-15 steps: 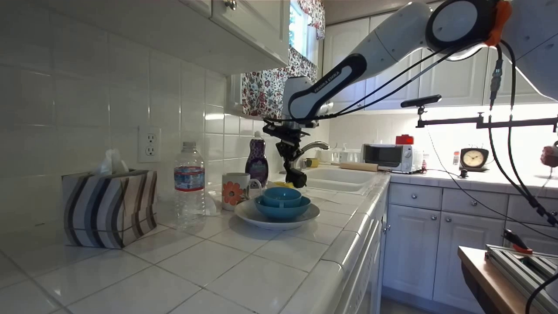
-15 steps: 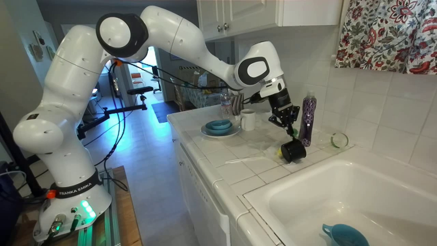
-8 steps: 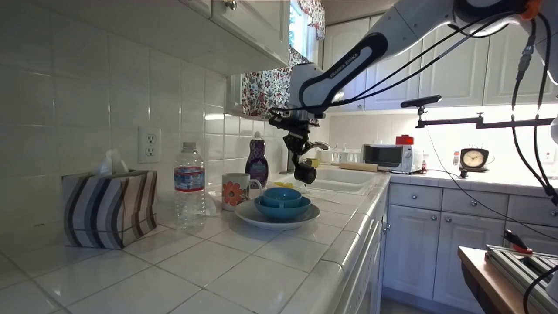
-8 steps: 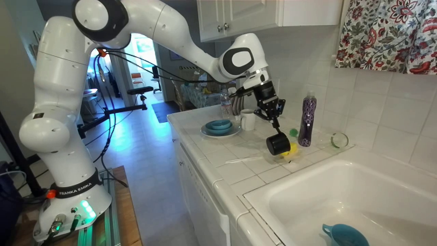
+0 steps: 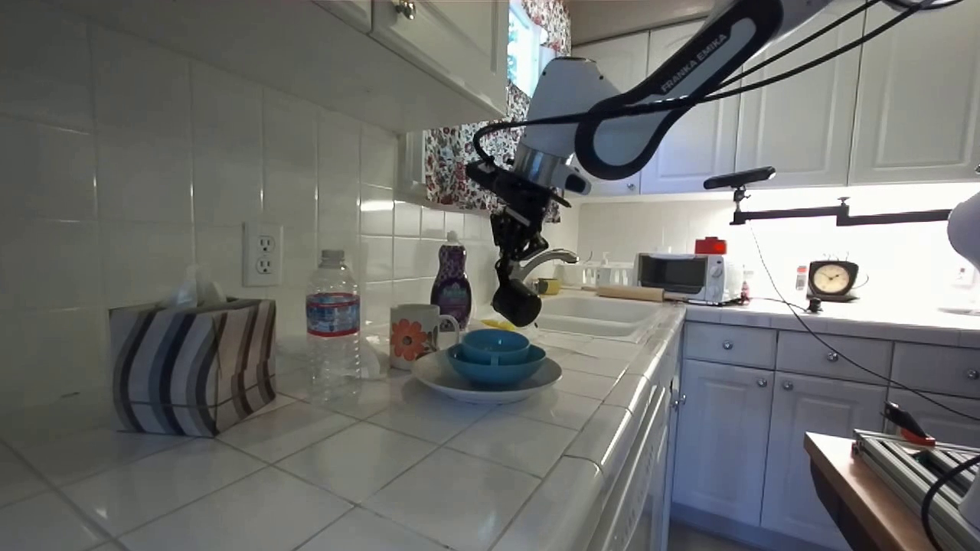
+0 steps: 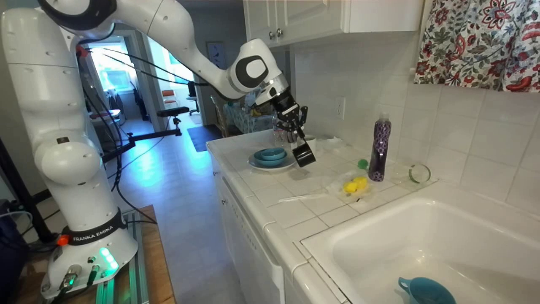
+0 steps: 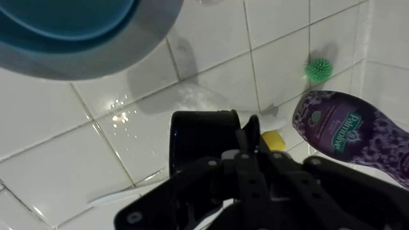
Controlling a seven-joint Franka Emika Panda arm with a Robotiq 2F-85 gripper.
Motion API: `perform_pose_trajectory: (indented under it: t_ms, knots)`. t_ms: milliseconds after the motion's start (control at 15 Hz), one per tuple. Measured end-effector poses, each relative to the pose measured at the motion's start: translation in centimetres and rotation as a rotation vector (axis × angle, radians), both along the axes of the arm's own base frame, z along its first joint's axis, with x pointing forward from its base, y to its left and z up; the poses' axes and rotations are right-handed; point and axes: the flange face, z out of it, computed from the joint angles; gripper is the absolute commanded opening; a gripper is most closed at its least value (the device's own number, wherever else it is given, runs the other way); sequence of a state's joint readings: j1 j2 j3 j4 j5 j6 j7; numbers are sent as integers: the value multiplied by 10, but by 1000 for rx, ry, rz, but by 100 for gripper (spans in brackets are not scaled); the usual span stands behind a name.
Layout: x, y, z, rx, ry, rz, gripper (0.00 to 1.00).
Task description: Place the scooper in the bowl
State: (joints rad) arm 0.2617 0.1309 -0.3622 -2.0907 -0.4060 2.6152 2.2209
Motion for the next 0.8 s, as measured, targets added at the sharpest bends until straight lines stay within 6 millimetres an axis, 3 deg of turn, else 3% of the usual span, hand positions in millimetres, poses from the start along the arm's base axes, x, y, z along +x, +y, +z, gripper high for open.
perform_pose_trajectory:
  t_ms: [200, 467, 600, 800]
  knots:
    - [-22, 22, 11, -5, -107, -45, 1]
    - [-49, 23, 26, -69, -219, -87, 1]
    - [-56, 14, 41, -100, -231, -48, 1]
    - [-64, 17, 55, -156, -259, 9, 1]
